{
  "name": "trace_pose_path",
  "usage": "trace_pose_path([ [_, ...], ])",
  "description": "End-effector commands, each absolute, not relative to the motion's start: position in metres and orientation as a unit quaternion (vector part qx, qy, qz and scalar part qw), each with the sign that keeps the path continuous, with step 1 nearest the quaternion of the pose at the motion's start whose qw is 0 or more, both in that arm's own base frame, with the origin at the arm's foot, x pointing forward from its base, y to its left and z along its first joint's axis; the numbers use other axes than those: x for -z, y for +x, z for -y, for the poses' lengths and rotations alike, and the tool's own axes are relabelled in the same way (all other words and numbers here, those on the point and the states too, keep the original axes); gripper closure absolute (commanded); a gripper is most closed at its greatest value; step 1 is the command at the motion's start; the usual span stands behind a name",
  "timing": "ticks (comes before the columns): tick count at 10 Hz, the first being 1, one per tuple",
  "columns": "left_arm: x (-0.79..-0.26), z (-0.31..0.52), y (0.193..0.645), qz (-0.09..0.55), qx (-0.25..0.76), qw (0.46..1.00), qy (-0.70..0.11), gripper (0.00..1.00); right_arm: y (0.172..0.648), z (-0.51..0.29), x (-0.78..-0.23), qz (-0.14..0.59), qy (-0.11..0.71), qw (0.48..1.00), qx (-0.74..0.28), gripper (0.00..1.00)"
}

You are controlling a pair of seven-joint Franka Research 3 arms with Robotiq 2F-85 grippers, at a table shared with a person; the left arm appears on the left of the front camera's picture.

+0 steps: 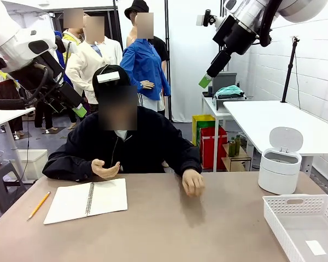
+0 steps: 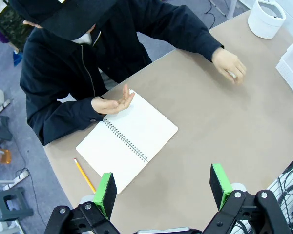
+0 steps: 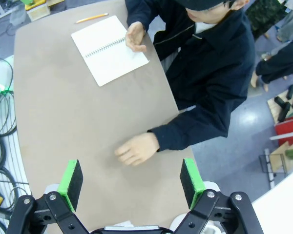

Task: Sort the paper based on its condition.
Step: If a person hands you a paper, place it in the Organizing basket , and if it's crumpled, put it in the Trash can.

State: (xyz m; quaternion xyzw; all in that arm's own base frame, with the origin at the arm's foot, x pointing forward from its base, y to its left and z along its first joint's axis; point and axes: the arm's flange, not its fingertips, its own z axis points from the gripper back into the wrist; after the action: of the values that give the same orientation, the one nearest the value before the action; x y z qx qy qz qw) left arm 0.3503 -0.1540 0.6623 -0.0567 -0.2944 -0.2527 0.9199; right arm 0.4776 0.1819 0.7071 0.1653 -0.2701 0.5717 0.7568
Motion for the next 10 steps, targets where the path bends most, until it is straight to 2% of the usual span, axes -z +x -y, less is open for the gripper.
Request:
trace_pose_path([
  [1,-0.6629,0.1525,0.3501,0.296,0.253,0.920,-0.052,0.00,0.4786,-0.1830,-0.7074,0.270,0.165,0.757,-0.572,0.00],
  [10,-0.6629,0.1525,0.3501,0.296,0.253,0.920,-0.052,0.00,0.4776,-0.1819,-0.7071,0.270,0.165,0.757,-0.572,0.00],
])
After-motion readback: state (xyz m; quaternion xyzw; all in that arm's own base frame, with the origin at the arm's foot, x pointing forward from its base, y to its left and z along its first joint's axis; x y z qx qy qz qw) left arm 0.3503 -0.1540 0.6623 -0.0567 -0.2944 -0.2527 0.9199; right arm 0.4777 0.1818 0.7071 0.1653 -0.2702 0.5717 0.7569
